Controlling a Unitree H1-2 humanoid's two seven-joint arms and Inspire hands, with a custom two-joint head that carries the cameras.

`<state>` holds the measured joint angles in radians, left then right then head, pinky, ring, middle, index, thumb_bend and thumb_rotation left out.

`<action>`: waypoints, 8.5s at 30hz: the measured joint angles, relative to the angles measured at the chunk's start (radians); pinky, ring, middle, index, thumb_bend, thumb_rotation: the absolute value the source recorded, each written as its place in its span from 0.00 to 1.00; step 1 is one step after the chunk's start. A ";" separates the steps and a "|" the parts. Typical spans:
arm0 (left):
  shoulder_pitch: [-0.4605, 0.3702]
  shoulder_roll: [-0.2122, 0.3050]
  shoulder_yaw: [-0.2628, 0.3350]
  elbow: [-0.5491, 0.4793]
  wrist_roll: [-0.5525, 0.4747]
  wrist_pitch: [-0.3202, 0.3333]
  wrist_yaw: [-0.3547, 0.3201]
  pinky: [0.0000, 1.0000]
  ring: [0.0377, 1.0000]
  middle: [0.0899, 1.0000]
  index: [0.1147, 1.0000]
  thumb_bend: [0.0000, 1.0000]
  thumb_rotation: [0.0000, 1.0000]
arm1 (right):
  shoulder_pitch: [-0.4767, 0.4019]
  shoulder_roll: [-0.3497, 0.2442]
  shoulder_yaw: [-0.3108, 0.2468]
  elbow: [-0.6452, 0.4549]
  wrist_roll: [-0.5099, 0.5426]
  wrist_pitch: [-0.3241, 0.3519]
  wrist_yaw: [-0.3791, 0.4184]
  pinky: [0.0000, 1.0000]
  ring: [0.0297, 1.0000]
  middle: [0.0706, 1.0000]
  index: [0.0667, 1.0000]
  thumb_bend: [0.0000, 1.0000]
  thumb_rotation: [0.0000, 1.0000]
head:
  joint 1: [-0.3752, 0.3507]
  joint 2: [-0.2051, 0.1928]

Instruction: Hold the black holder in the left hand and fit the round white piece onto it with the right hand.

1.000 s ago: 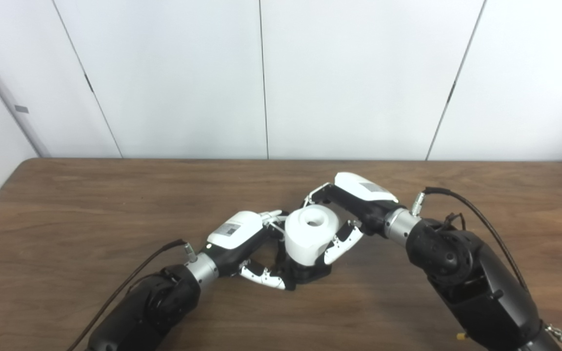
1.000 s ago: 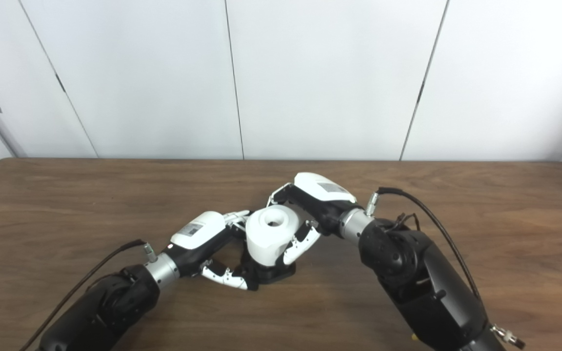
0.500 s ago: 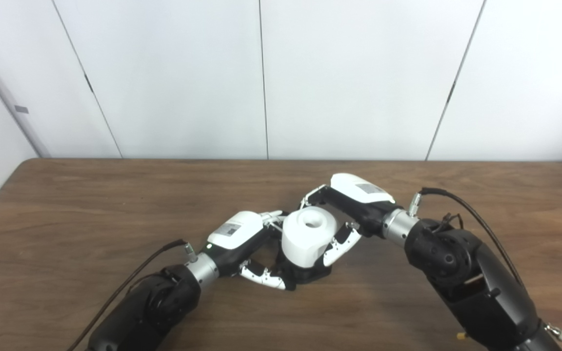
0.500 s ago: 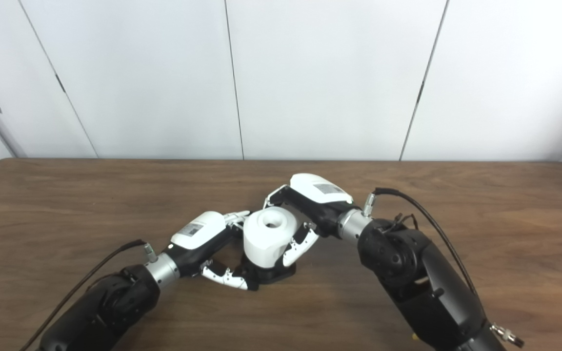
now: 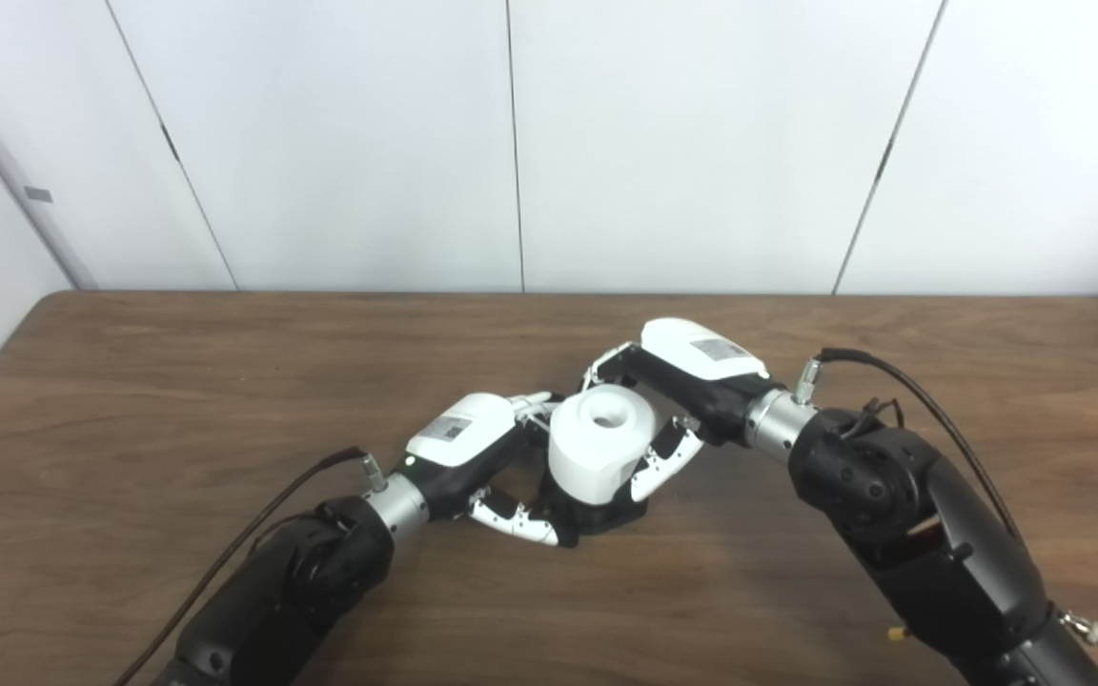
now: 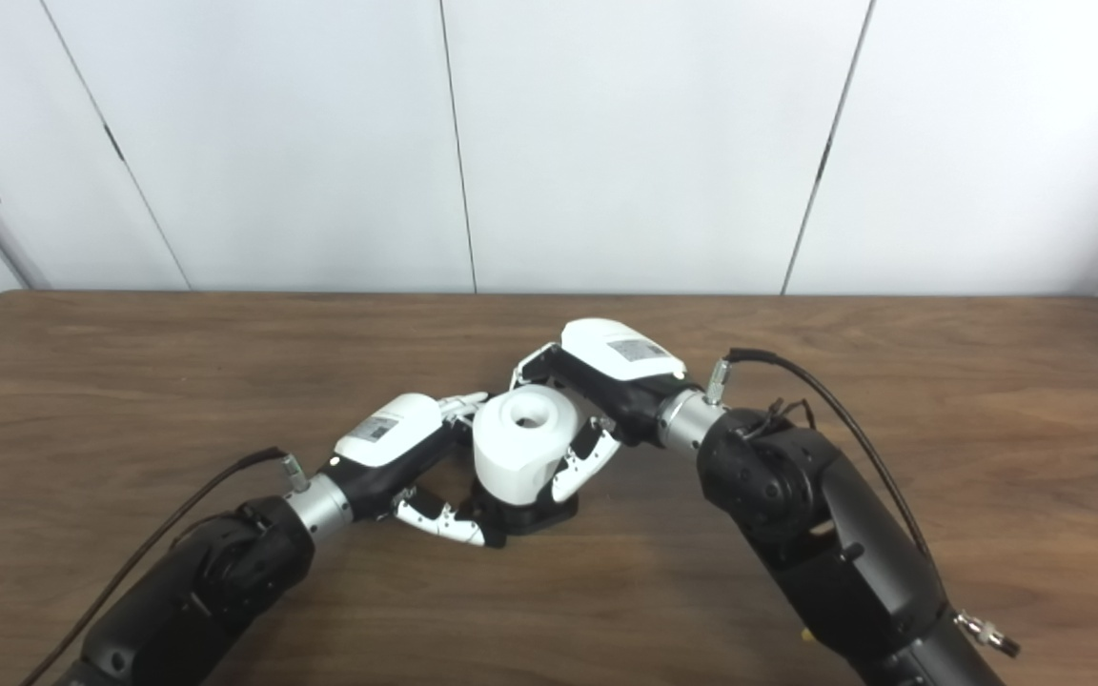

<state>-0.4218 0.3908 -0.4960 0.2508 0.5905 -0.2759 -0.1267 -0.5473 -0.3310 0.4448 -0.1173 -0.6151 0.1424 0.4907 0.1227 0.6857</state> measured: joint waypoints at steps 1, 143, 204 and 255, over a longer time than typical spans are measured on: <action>0.000 0.000 0.000 0.000 0.000 0.000 0.000 0.90 0.94 0.88 0.42 0.52 0.06 | 0.000 0.000 0.001 0.000 -0.001 0.000 0.000 0.73 0.77 0.70 0.44 0.53 0.15 | 0.000 0.000; 0.022 -0.003 0.015 -0.050 0.009 0.024 -0.033 0.89 0.93 0.88 0.42 0.52 0.06 | -0.006 0.008 -0.055 -0.014 -0.090 -0.061 0.038 0.75 0.73 0.67 0.44 0.53 0.14 | -0.014 0.044; 0.026 -0.003 0.014 -0.071 0.021 0.049 -0.043 0.88 0.93 0.88 0.42 0.52 0.06 | 0.008 0.001 -0.003 0.003 -0.111 -0.126 -0.026 0.76 0.77 0.68 0.44 0.53 0.15 | -0.008 0.052; 0.025 -0.005 0.018 -0.063 0.018 0.038 -0.048 0.90 0.92 0.88 0.42 0.52 0.06 | -0.005 -0.070 0.061 -0.021 -0.085 -0.173 -0.050 0.76 0.73 0.68 0.44 0.53 0.15 | -0.002 0.058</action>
<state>-0.3971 0.3858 -0.4775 0.1874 0.6081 -0.2381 -0.1742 -0.5523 -0.4015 0.5062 -0.1382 -0.7001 -0.0307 0.4407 0.1212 0.7440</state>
